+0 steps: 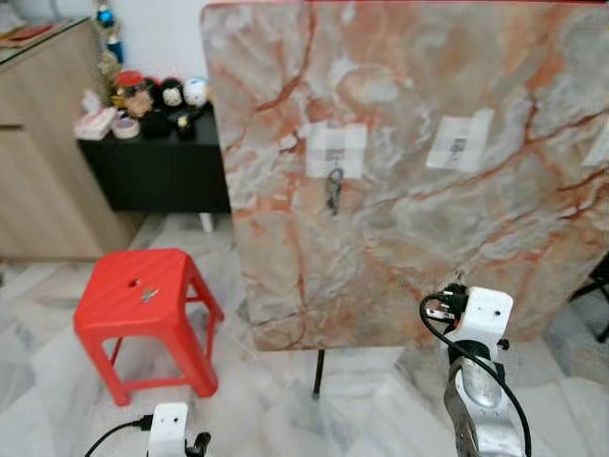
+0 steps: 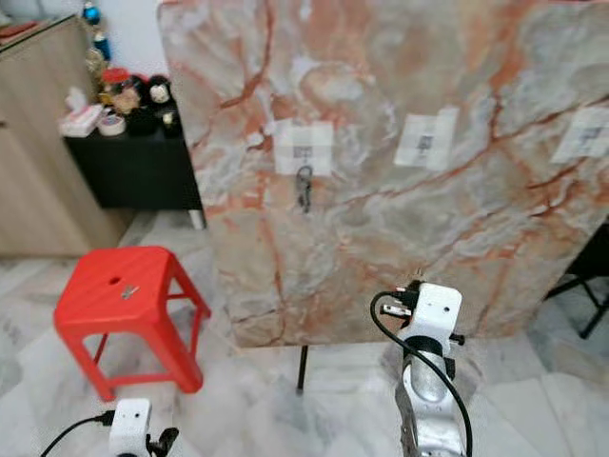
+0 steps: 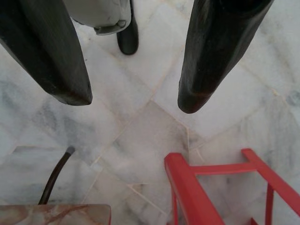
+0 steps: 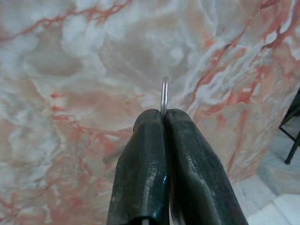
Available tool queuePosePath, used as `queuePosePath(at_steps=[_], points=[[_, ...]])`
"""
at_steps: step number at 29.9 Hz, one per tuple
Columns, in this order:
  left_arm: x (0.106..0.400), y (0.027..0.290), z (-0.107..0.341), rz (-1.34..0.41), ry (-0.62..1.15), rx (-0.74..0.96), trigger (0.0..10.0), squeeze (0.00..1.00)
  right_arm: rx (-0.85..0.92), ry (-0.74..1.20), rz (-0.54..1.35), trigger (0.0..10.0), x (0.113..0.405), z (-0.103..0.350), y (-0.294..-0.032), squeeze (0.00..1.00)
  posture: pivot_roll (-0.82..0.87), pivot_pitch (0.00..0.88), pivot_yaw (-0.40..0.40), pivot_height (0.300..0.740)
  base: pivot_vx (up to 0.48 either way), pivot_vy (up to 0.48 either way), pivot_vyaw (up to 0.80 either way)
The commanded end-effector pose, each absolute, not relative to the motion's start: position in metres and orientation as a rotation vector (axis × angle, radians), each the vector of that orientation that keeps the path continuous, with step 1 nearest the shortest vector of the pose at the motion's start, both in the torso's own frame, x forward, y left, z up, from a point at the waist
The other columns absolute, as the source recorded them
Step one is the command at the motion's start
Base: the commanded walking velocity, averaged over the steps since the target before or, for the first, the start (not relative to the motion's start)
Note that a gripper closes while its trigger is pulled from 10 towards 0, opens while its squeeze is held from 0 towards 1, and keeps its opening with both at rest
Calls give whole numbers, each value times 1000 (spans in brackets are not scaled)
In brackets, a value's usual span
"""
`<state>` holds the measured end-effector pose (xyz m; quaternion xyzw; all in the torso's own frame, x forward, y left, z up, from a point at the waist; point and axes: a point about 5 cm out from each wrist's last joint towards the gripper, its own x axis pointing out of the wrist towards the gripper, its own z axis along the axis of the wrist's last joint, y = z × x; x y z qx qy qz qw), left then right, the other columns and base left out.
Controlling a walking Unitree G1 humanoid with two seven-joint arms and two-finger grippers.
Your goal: Hang keys on a hook
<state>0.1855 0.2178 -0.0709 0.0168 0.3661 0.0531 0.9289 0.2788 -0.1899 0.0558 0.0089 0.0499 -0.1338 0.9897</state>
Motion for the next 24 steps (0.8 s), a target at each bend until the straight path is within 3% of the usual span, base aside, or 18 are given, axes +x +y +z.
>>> queuePosePath(at_steps=[1,15,18,24], points=[[180,219,-73,114,771,40,10000,0,19,66,-261,10000,284,62,-188,0,44,0,-33,740,285,0,0],[180,220,-74,119,767,37,10000,0,32,70,-266,10000,289,58,-188,0,49,0,-38,740,300,0,0],[180,220,-73,124,766,43,10000,0,33,69,-262,10000,290,58,-187,0,49,0,-38,740,263,0,-756],[179,220,-74,127,767,41,10000,0,23,47,-276,10000,290,59,-188,0,55,0,-43,740,0,0,0]])
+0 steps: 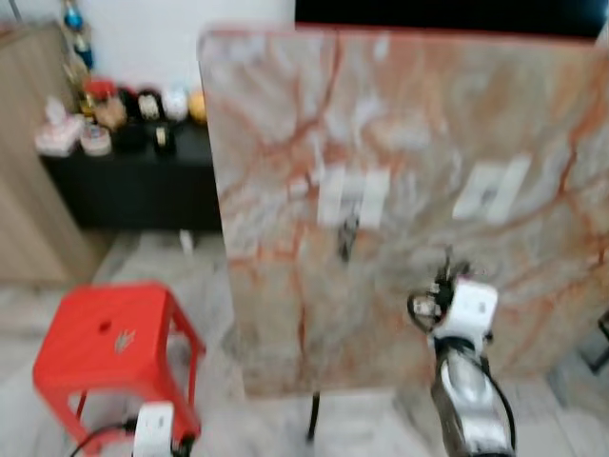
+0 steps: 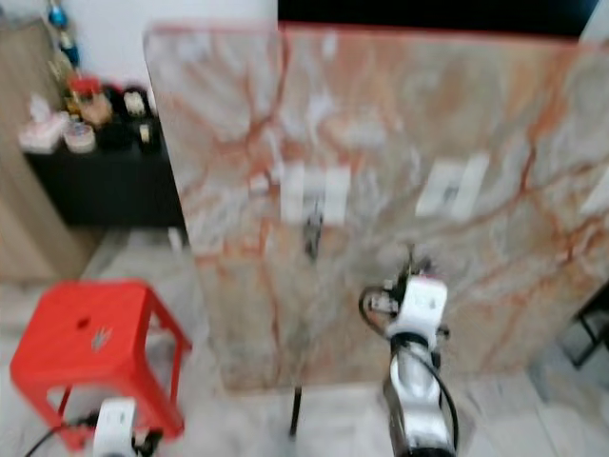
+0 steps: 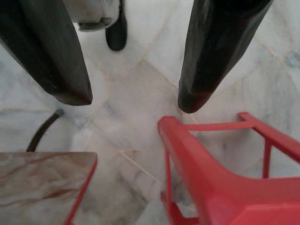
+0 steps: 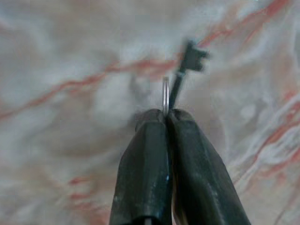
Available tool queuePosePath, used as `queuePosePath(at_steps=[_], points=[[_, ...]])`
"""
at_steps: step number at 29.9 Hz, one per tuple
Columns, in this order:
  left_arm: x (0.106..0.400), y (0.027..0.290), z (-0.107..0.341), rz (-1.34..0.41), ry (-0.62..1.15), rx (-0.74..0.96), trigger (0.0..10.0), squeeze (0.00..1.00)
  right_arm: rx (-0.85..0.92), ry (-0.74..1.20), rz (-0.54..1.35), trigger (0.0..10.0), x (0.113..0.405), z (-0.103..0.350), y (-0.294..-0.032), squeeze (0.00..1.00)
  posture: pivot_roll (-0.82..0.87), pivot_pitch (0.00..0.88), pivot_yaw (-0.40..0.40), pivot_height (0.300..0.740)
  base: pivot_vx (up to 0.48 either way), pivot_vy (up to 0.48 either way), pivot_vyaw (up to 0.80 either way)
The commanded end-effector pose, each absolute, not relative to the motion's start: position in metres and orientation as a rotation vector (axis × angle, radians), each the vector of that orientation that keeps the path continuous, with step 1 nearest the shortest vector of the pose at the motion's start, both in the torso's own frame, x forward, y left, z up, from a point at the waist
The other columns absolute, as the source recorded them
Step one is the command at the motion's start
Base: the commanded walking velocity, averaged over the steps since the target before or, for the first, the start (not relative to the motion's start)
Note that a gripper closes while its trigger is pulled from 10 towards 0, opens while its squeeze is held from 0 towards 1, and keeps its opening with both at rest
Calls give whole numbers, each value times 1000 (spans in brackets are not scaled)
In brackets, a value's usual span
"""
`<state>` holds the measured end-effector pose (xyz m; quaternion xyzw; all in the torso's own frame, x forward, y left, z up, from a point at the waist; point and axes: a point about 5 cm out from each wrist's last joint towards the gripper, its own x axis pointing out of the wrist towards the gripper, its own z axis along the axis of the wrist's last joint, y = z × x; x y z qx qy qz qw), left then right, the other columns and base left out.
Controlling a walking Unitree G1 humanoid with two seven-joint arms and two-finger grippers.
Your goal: Hang keys on a hook
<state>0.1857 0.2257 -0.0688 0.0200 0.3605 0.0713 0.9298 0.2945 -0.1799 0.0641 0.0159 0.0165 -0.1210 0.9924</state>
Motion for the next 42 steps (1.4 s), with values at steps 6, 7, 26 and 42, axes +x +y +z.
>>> queuePosePath(at_steps=[6,7,26,42], points=[[178,220,-74,129,767,38,10000,0,-5,12,-371,10000,289,65,-201,0,58,0,-43,740,0,0,0],[178,220,-74,130,768,39,10000,0,-13,-3,-376,10000,291,68,-202,0,56,0,-40,740,0,0,0],[178,220,-74,125,767,35,10000,0,-197,-210,-478,10000,310,121,-217,0,56,0,-34,740,0,0,0],[180,218,-74,125,764,30,10000,0,-263,-191,-505,10000,325,134,-219,0,55,0,-29,740,0,0,0]])
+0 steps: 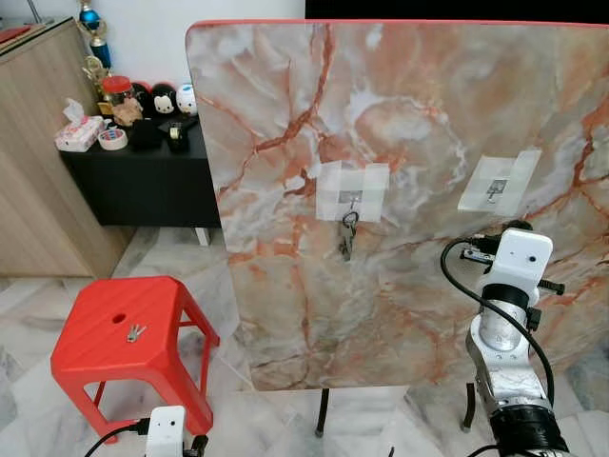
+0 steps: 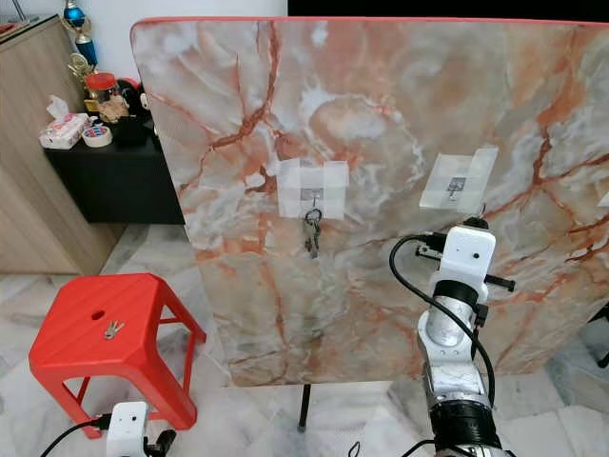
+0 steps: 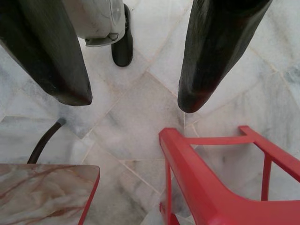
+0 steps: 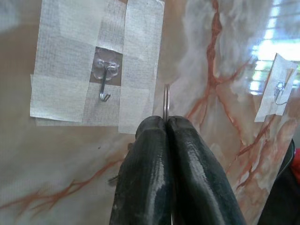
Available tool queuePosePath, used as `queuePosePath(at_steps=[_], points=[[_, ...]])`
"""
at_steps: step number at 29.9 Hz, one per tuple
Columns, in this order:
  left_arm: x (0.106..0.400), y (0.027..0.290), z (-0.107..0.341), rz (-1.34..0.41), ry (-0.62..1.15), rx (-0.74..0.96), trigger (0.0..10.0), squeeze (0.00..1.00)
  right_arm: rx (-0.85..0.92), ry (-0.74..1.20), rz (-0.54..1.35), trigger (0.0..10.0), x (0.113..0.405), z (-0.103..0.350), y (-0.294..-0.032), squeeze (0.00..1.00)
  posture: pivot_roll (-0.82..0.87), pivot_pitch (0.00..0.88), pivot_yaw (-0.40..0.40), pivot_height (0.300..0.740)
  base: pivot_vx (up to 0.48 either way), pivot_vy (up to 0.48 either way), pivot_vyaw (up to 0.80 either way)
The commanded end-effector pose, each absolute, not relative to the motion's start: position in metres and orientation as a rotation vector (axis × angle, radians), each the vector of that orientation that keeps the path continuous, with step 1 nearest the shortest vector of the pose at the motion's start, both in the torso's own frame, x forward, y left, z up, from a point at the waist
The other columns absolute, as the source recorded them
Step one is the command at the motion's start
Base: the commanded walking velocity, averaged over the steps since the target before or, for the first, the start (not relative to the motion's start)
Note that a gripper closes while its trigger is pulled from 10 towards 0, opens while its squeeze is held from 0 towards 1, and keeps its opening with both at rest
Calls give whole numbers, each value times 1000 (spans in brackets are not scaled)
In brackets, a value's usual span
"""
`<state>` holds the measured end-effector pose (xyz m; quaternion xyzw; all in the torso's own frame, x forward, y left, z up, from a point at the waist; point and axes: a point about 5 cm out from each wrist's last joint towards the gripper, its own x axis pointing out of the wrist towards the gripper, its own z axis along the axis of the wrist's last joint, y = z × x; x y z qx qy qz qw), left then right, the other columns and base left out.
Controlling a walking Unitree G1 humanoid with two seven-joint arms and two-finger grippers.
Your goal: Hang keys on a hook
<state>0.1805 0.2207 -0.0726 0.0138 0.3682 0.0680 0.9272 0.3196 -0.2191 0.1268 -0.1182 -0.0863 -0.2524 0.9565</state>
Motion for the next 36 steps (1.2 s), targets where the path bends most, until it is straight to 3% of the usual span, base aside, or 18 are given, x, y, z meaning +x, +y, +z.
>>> queuePosePath(at_steps=[1,36], points=[[180,218,-74,125,763,29,10000,0,-287,-185,-486,10000,326,135,-218,0,56,0,-30,740,0,0,0],[181,214,-74,131,757,17,10000,0,-469,-148,-406,10000,340,137,-206,0,60,0,-44,740,0,0,0]])
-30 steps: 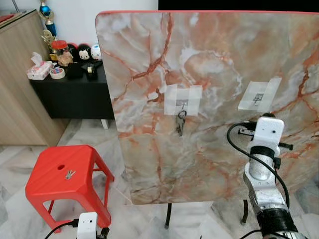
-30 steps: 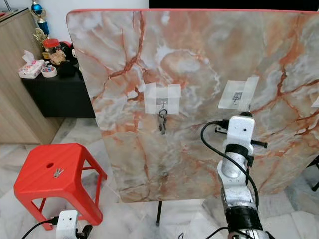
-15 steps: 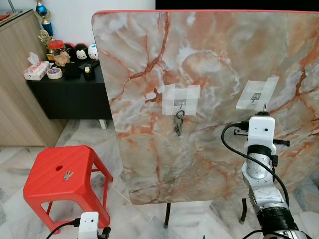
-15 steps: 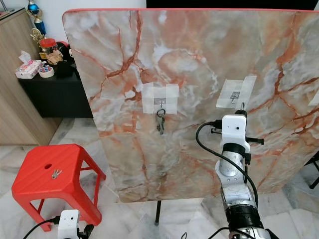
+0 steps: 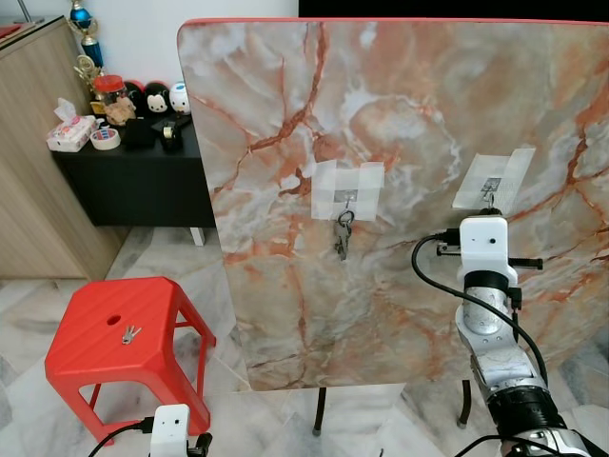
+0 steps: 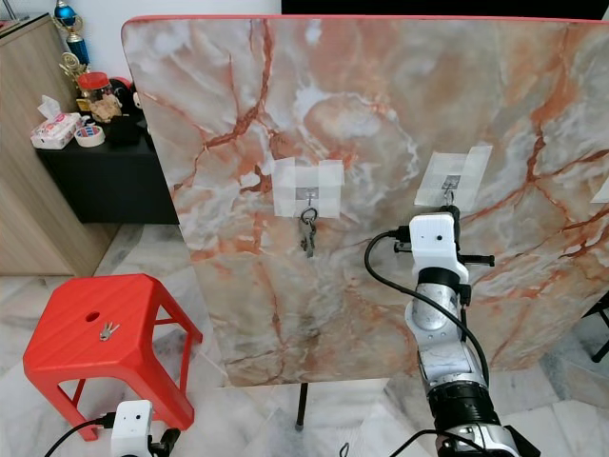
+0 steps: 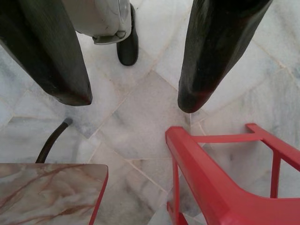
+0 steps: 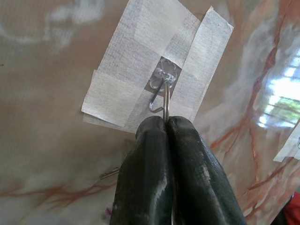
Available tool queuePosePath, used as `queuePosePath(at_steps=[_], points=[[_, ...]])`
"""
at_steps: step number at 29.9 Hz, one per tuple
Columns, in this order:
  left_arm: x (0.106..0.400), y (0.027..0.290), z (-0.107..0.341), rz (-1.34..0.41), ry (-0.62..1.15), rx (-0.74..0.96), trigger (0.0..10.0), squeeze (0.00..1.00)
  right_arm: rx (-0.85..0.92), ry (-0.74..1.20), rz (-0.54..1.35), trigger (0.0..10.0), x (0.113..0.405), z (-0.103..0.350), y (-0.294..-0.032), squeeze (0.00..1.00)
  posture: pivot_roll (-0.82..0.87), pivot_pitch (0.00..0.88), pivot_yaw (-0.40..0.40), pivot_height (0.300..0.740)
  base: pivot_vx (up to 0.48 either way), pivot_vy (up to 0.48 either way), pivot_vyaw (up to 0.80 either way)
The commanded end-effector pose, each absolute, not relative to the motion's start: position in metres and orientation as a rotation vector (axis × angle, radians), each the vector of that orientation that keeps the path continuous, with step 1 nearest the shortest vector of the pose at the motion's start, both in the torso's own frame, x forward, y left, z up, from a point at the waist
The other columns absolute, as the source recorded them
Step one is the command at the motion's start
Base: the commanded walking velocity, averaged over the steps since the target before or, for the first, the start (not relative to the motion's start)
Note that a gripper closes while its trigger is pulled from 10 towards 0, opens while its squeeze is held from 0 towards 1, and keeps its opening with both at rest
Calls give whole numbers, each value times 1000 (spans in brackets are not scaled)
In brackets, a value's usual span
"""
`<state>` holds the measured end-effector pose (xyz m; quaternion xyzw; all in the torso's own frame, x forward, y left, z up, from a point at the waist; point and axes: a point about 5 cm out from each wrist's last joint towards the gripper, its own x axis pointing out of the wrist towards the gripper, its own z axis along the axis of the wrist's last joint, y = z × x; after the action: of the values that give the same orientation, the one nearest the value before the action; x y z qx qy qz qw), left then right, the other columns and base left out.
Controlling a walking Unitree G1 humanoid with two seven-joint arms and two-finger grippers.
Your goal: Hang keys on a hook
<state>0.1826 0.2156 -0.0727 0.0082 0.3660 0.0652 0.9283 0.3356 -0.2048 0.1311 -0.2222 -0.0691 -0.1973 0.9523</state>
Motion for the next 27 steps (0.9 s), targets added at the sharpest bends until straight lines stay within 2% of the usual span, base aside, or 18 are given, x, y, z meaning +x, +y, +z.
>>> queuePosePath(at_steps=[1,27], points=[[181,214,-74,131,757,17,10000,0,-469,-147,-406,10000,340,137,-206,0,60,0,-44,740,0,0,0],[181,214,-74,139,755,10,10000,0,-468,-142,-406,10000,346,139,-208,0,62,0,-51,740,0,0,0]])
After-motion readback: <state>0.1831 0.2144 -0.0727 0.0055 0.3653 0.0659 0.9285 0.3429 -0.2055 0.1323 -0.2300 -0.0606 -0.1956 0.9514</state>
